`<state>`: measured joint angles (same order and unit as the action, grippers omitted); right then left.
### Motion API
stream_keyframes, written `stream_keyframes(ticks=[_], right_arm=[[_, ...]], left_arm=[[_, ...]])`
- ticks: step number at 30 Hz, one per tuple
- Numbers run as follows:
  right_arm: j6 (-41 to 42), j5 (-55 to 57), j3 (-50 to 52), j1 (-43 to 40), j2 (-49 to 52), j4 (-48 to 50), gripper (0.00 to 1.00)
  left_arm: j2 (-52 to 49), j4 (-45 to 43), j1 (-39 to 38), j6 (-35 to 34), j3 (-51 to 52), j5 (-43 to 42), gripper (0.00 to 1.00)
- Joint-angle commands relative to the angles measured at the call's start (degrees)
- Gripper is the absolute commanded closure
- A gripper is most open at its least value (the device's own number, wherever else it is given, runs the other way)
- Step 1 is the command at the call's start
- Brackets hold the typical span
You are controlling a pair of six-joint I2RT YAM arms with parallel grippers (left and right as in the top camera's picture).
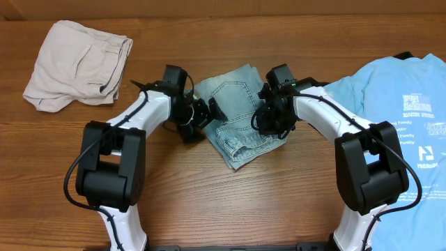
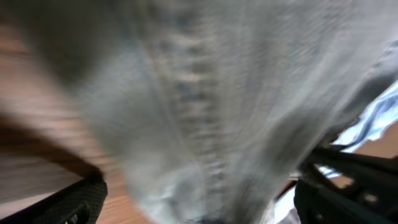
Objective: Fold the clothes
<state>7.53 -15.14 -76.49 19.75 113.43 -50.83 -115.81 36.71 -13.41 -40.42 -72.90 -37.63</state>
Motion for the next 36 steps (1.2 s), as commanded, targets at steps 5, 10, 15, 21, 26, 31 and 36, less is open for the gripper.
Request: stream_keyframes(ticks=[5, 10, 15, 21, 26, 31, 36], right_arm=[[0.4, -1.0, 0.7, 0.0, 1.9, 0.7, 0.96], [0.4, -1.1, 0.7, 0.0, 1.9, 0.7, 0.96], [0.4, -1.1, 0.7, 0.1, 1.9, 0.8, 0.96], [-0.1, -1.1, -0.3, -0.2, 1.0, -3.0, 0.96], [-1.8, -1.6, -4.3, -1.5, -4.9, -10.4, 0.96], [-1.7, -1.5, -6.8, -2.8, -13.1, -9.9, 0.96], [-1.7, -1.5, -6.9, -3.4, -17.0, -7.6, 0.96]], left_arm=[[-15.0, -14.5, -3.3, -10.1, 2.7, -6.3, 0.01], [-18.7, -21.9, -4.0, -13.6, 2.7, -10.1, 0.47], [-18.5, -22.0, -3.8, -12.7, 1.6, -8.3, 0.89], [-16.3, -14.9, -3.7, -6.3, -1.2, -6.0, 0.96], [-8.4, 4.5, -2.3, 6.2, -8.9, 9.8, 0.96], [0.7, 18.2, 1.6, 15.4, -19.9, 18.1, 0.96], [6.1, 19.1, 9.0, 15.6, -30.2, 12.4, 0.97]])
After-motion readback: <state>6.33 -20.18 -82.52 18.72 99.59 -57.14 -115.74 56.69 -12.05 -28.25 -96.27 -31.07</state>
